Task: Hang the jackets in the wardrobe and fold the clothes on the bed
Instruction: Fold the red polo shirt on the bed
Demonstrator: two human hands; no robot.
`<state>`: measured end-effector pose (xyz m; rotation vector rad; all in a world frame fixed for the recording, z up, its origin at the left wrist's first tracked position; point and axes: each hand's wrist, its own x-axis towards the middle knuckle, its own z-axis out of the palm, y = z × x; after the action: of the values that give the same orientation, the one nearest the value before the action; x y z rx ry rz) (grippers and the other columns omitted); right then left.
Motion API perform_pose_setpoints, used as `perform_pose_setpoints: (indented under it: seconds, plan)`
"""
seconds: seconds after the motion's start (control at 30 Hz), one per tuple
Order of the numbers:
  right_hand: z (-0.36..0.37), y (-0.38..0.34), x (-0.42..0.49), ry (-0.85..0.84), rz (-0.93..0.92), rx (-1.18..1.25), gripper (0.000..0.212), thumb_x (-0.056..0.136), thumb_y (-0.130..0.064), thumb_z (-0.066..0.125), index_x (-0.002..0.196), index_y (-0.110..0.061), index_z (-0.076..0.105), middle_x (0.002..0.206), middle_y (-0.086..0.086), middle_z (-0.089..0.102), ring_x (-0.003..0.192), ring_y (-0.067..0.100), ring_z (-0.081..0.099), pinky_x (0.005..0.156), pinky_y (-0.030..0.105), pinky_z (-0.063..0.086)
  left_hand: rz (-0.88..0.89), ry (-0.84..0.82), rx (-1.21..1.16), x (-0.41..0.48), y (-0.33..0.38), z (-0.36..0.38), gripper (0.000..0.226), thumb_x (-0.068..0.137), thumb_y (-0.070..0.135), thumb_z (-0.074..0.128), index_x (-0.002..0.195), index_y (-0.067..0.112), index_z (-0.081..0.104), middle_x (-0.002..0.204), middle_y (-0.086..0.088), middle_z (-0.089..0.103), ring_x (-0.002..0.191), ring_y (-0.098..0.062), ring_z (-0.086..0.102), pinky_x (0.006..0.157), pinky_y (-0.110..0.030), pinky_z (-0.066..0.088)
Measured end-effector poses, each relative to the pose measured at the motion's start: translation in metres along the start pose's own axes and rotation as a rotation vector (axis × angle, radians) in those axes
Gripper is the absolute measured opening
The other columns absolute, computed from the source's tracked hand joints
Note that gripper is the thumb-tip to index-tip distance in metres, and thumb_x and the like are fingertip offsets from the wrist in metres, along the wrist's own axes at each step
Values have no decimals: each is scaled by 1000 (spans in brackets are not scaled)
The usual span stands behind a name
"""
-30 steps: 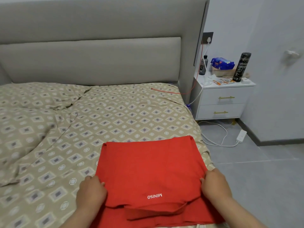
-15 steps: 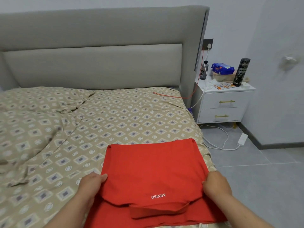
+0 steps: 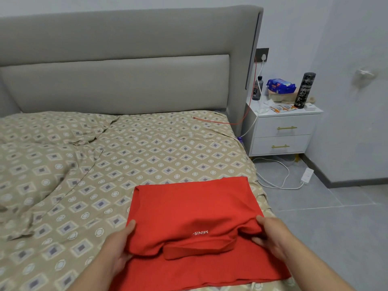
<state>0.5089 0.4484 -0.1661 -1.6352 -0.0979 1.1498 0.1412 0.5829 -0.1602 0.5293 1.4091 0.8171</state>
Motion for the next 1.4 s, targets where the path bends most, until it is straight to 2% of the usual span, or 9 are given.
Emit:
perform_pose_setpoints:
  seconds: [0.13,0.33,0.57,0.73,0.87,1.03,1.23,1.33,1.4]
  plan:
    - [5,6,5,34,-26,-107,32,86,-40,73,112,-26,63,107,1,70,95,22,68,60,35,60,42,-6,176,3,-13,-8,16,91,12,66,106,9,60,86,-10,68,76,-23,59,71,-34,47]
    - [5,-15,10,-84,244,277,18,94,12,43,87,-2,53,64,14,58,35,14,54,32,17,43,-198,-53,-345,4,12,-10,16,101,0,42,98,-4,57,66,-19,69,48,-26,68,36,-34,53]
    - [2,19,-10,-29,146,309,13,90,-6,67,102,-4,62,96,16,71,84,29,67,68,49,61,-10,-74,-323,-18,-34,-5,24,91,13,63,114,5,66,98,-12,75,82,-20,73,59,-37,61]
    - [15,49,-28,-17,153,390,27,89,-10,69,114,-9,58,99,12,70,84,27,67,64,41,57,-24,-10,-387,-35,-76,15,43,88,14,69,128,12,54,122,-15,66,105,-31,65,87,-45,55]
    - [26,46,-34,-107,237,280,16,92,-3,65,105,4,59,83,19,74,59,31,71,53,41,61,-83,-53,-207,-37,-71,26,53,83,-6,69,131,1,46,125,-21,60,96,-36,67,75,-49,60]
    - [25,57,-40,-157,271,343,17,99,-4,55,112,7,55,82,27,72,71,41,71,82,53,53,-28,23,-216,-21,-65,14,49,92,-5,59,138,0,42,135,-18,55,111,-35,61,88,-49,51]
    - [21,67,-58,-316,101,21,50,72,-2,84,113,4,57,100,17,75,93,32,73,86,41,57,59,-168,161,-43,-86,10,77,38,2,96,105,-8,58,99,-22,73,94,-33,71,90,-41,52]
    - [25,71,-64,-201,-83,-435,36,68,-9,88,87,-5,58,78,2,64,69,15,62,60,17,46,127,-121,390,-48,-82,20,59,44,6,90,92,-8,59,85,-16,73,79,-30,70,80,-40,56]
    - [28,72,-61,-146,-117,-459,33,72,-11,86,77,-8,53,69,2,55,55,13,52,49,17,41,85,-45,387,-49,-77,27,40,63,-1,87,90,-3,58,68,-14,67,59,-27,65,57,-34,56]
